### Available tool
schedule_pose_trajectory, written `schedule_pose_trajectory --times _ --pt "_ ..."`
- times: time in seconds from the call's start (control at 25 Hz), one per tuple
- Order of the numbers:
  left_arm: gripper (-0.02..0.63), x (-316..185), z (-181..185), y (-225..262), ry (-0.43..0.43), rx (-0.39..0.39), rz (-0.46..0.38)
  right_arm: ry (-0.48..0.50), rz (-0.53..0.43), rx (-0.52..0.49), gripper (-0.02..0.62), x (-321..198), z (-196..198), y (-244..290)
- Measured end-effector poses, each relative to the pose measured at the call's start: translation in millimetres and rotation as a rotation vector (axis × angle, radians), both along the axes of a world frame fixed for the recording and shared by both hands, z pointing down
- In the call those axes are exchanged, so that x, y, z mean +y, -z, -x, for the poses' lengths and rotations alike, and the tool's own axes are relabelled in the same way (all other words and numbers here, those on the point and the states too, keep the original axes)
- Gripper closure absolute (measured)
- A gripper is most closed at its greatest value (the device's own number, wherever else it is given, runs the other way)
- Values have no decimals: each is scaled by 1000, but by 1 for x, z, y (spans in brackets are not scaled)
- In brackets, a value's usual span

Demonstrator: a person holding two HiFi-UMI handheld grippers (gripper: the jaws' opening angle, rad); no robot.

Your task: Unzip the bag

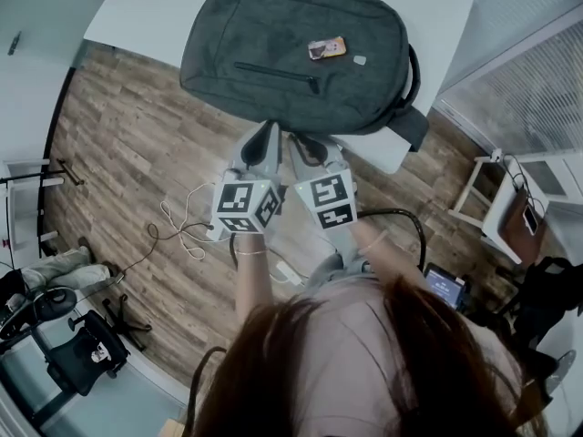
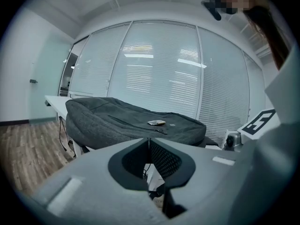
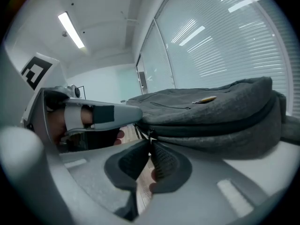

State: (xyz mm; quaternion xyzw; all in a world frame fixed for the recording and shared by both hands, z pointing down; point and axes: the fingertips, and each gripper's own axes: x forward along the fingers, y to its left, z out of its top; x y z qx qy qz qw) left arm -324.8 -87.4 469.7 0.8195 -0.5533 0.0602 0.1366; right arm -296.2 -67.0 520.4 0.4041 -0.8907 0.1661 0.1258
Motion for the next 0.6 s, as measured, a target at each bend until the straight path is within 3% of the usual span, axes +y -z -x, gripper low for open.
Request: schedule_pose_trajectory --times 0.4,0.6 --pt "595 -9 -12 2 -40 -73 18 25 -37 44 586 1 -4 0" --pt "597 -14 -12 -13 -23 -40 87 32 -50 91 586 5 -9 -4"
